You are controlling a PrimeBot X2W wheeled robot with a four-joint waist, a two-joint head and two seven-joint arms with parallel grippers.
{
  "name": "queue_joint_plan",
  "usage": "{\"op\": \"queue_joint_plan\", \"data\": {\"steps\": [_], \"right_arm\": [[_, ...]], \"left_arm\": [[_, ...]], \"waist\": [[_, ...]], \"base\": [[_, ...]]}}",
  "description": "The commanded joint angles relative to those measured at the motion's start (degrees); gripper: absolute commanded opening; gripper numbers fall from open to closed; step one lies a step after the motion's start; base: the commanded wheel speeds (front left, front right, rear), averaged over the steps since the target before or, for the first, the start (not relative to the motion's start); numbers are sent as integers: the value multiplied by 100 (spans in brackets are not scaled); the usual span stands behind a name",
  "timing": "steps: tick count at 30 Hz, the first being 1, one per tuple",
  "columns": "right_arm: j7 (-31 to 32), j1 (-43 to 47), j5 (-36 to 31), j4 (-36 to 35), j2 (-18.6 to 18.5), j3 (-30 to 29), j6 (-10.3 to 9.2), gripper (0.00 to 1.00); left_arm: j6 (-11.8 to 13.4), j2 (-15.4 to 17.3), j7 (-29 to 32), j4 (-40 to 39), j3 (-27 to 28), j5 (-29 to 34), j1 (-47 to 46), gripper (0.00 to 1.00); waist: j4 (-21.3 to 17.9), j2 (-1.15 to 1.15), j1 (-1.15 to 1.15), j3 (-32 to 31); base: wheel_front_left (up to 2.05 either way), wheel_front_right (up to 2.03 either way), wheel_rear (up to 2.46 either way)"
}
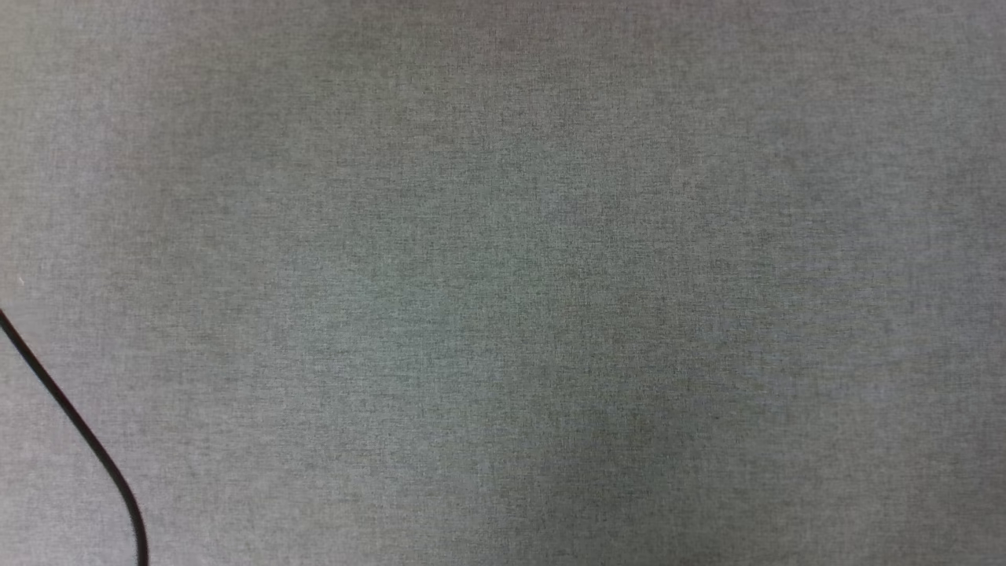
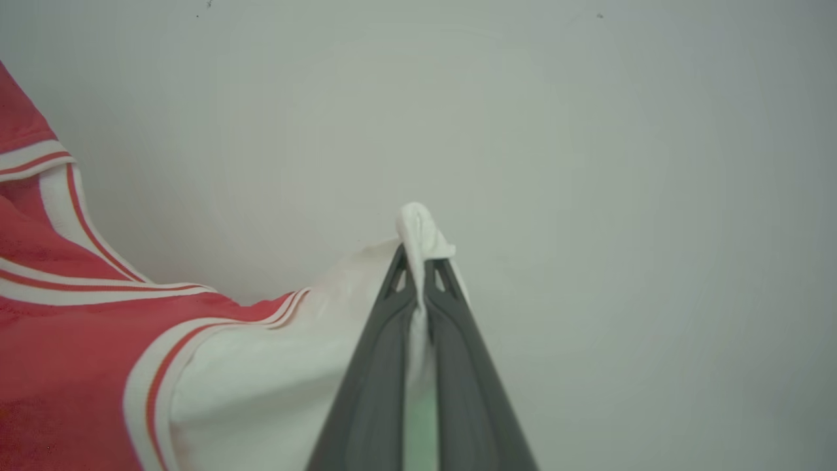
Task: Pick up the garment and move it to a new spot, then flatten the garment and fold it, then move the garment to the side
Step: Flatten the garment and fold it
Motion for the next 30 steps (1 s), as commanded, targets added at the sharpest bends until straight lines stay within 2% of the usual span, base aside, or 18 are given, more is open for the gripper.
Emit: {"op": "queue_joint_plan", "data": {"steps": [1,8,18,23,30], "right_arm": [[-93,60,0,108,45,90,-5,0],[-457,685,183,389,87,595,-5,0],[-1139,2590,1028,391,111,1369,-4,0],[-1355,3702,1586,183,-70,1626,-4,0],[-1535,5221,2249,-380,-537,1844,-4,0]], "left_arm": [[-47,-31,-82,73,-26,-57,180,0],[-136,-126,-396,248,-65,-327,898,0],[-131,-54,-1010,77,-239,-871,3250,0],[95,34,-1149,-362,-376,-1073,4602,0],[692,409,-1253,-1407,-435,-1426,6534,0]], "waist": [[7,0,0,15],[20,0,0,-6],[-47,0,0,-540],[-64,0,0,-960],[-79,0,0,-1558]], "base": [[0,0,0],[0,0,0],[0,0,0],[0,0,0],[0,0,0]]}}
